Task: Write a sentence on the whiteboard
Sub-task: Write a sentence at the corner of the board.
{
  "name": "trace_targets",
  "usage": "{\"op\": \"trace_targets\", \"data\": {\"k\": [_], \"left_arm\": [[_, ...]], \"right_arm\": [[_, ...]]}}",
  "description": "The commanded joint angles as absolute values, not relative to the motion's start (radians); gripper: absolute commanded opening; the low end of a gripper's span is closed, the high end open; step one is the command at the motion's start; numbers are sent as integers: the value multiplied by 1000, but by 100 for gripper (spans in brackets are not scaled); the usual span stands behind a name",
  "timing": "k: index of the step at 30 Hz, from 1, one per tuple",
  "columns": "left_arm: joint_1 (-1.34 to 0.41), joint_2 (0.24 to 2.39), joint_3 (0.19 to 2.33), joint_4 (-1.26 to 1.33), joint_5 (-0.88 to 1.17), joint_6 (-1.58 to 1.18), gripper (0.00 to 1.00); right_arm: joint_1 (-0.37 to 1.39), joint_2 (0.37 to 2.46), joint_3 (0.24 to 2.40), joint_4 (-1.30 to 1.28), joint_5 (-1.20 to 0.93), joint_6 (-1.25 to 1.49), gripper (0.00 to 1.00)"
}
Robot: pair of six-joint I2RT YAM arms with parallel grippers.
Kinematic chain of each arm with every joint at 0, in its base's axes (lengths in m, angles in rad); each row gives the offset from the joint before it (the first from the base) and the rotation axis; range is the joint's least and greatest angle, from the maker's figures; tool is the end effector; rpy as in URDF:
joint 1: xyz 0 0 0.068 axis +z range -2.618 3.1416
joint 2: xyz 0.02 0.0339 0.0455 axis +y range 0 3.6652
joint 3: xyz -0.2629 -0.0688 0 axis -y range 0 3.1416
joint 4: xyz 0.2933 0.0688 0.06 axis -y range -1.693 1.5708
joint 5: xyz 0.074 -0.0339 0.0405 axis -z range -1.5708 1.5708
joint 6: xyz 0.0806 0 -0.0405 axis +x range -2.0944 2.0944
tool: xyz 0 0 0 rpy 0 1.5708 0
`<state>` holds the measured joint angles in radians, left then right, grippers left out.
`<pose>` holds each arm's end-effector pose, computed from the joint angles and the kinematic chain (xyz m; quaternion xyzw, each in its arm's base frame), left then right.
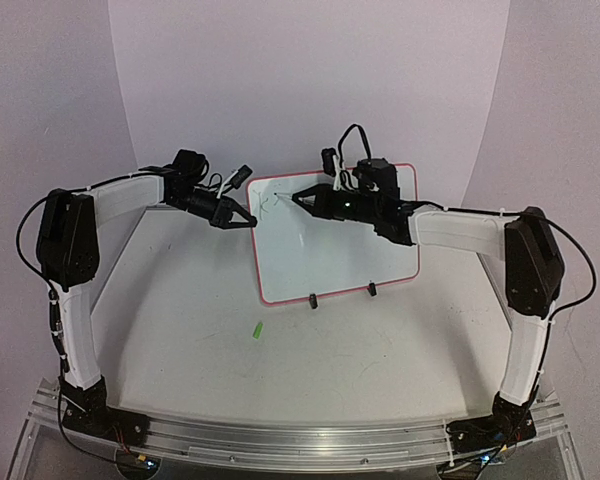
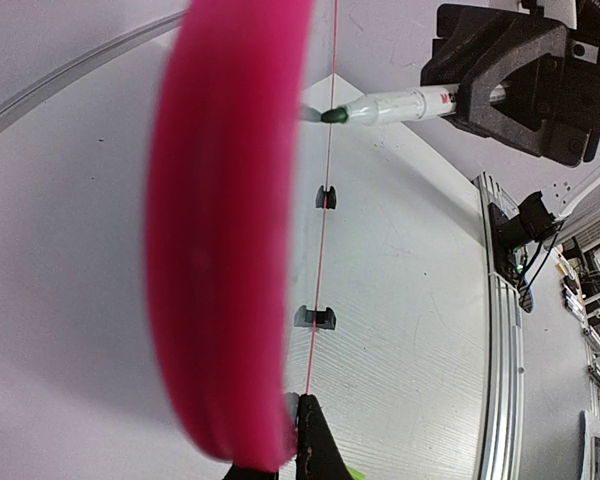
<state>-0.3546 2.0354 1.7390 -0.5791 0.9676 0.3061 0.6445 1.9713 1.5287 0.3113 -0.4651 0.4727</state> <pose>0.4576 -0.2402 0.2283 0.4199 0.7359 -0.4445 0.2909 0.4244 0.3642 0.2651 -0.2141 0.7160 0.4869 0.4521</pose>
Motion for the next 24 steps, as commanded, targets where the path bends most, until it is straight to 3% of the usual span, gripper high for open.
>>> {"op": "trace_targets", "data": {"k": [1,24], "left_arm": [[-359,1979,1734,-583,925,350,0],[-361,1977,1734,-583,923,350,0]], "right_arm": [[637,2003,1559,296,-478,477,0],[637,1928,1422,284,-431,465,0]]}}
